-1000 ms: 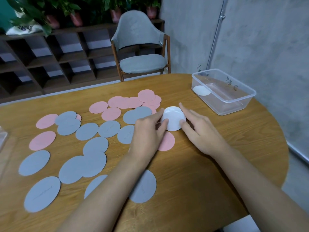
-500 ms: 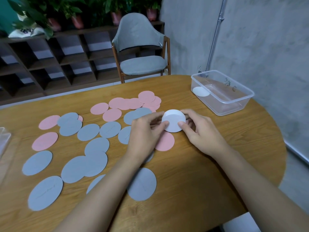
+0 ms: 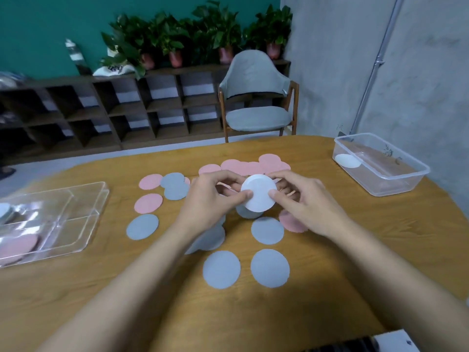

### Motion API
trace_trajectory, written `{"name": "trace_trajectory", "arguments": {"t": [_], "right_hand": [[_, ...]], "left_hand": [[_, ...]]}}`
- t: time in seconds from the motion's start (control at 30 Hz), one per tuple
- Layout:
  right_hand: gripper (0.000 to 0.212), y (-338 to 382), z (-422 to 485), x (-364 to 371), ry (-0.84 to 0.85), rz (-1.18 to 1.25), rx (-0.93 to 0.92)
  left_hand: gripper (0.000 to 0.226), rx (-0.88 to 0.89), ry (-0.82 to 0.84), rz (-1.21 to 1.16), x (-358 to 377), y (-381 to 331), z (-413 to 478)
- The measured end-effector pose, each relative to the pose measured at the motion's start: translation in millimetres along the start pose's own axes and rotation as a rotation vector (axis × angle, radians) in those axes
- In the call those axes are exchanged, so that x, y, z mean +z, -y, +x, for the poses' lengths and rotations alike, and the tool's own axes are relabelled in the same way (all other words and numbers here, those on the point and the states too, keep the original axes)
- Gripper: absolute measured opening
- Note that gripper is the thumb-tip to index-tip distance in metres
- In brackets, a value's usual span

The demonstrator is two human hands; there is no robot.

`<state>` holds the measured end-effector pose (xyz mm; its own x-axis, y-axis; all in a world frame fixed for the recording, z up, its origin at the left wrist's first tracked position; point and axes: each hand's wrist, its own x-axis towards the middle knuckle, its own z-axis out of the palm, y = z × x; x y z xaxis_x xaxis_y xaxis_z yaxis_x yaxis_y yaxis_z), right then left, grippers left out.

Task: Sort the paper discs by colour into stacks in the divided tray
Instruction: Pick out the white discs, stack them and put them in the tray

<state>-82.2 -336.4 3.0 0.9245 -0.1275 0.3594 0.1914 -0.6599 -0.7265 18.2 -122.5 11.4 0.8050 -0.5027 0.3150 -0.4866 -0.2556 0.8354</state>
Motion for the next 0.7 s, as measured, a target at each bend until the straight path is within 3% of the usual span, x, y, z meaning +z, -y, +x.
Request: {"name": "trace_trajectory", "arguments": {"t": [0.7], "right_hand": [[0.018,187,96,217,0.298,0.061,-0.148]], "left_hand": [[0.017,-0.208,-0.301,0.172,-278,65,-106]]}}
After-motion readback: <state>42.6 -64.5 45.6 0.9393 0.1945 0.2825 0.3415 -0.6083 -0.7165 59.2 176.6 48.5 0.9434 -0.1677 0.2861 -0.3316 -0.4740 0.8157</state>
